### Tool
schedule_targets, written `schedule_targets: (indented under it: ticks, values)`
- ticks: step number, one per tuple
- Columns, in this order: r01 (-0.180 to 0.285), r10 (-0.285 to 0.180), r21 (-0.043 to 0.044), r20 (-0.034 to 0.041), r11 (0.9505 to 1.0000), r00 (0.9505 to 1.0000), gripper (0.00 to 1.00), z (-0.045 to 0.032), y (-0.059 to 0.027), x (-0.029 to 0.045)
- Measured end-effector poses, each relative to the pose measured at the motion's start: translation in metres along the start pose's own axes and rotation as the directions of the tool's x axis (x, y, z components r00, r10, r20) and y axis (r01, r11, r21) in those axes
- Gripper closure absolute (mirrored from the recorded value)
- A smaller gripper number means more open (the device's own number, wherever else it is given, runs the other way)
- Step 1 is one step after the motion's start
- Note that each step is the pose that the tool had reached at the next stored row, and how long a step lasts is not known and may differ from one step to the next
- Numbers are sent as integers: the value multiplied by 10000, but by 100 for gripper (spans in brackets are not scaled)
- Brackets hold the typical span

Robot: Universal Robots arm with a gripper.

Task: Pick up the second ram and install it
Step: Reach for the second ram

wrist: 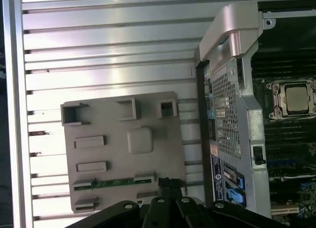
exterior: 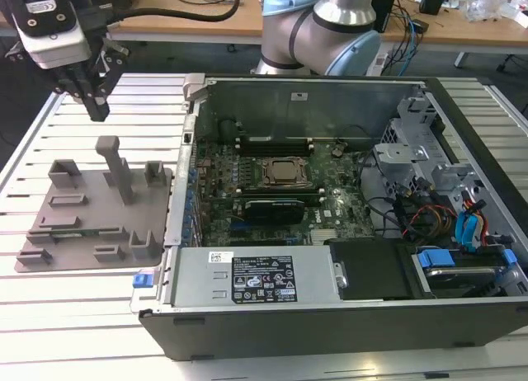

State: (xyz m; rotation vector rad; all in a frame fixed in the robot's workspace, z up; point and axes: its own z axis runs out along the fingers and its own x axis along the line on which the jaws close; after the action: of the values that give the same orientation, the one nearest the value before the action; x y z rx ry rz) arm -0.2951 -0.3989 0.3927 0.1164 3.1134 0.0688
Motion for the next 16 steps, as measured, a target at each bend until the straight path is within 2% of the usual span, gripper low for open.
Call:
schedule_targets:
  ticks: [3,4,7,13,16]
  values:
    - [-2,2,0,0,10000,10000,90,-2,-8,117]
    - [0,0,0,1,10000,10000,90,-4,-15,202]
    - [-1,1,0,3,10000,10000,90,-9,-29,397]
    - [0,0,-1,5,10000,10000,90,-14,-54,723]
    - [0,0,0,3,10000,10000,90,-15,-61,818]
